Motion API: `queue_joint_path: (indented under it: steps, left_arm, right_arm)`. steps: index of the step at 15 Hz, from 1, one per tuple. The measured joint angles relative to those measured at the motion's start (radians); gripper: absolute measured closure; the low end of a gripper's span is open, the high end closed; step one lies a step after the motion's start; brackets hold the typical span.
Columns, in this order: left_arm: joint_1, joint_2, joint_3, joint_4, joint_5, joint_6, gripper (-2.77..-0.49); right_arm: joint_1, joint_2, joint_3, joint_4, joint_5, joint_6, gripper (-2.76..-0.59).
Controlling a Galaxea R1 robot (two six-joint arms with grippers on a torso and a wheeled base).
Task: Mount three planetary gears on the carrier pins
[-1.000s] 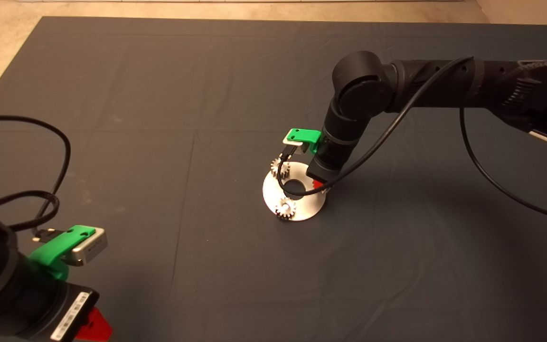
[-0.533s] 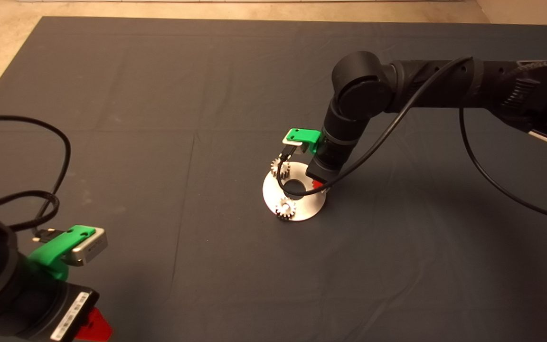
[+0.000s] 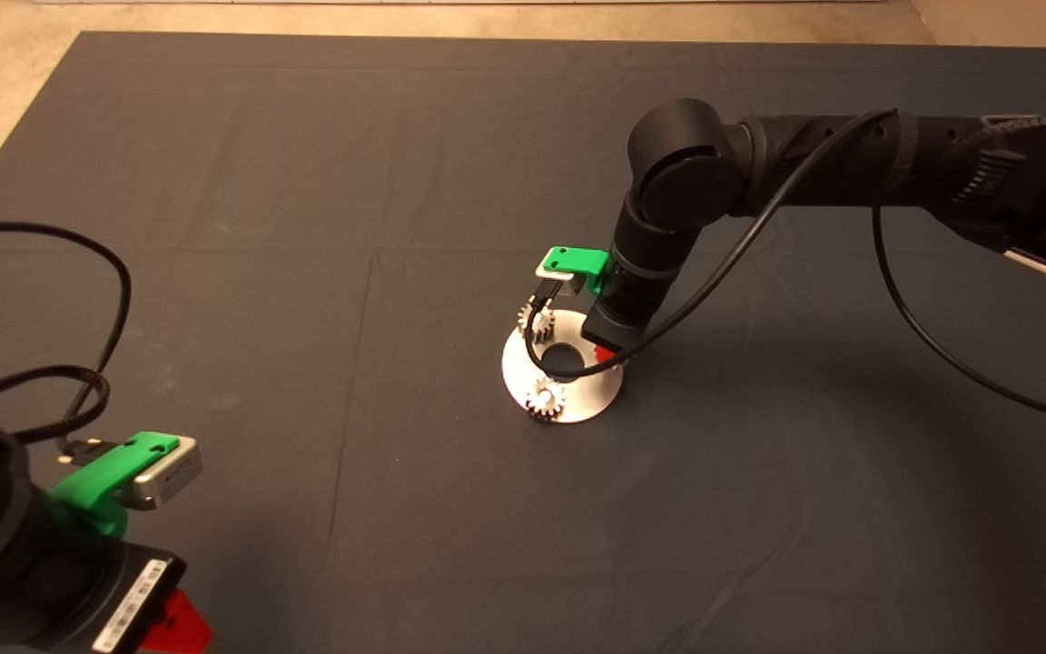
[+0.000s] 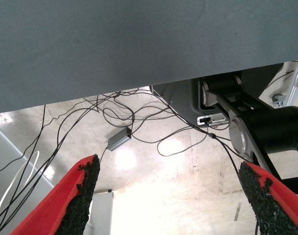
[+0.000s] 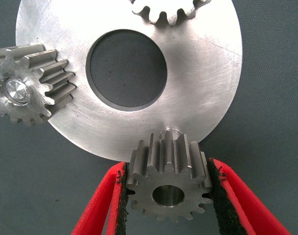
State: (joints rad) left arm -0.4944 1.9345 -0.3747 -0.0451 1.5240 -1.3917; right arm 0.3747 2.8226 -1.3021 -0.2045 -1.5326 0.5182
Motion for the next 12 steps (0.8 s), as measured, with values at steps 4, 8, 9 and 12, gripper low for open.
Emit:
queue_joint_path:
  steps: [4,8,9,12]
  left_arm:
    - [0.0,-0.01,0.003,0.0,0.0,0.0,-2.02]
    - [0.0,-0.01,0.004,0.0,0.0,0.0,-2.02]
    - [0.0,-0.01,0.004,0.0,0.0,0.0,-2.02]
    - [0.0,-0.01,0.004,0.0,0.0,0.0,-2.02]
  right_arm:
    - [0.0,0.008,0.0,0.0,0.013,-0.001,-1.02]
    - [0.0,-0.003,0.0,0.0,0.014,-0.001,-1.02]
    - [0.0,-0.005,0.0,0.0,0.014,-0.001,-1.02]
    - [0.0,-0.005,0.0,0.0,0.011,-0.001,-1.02]
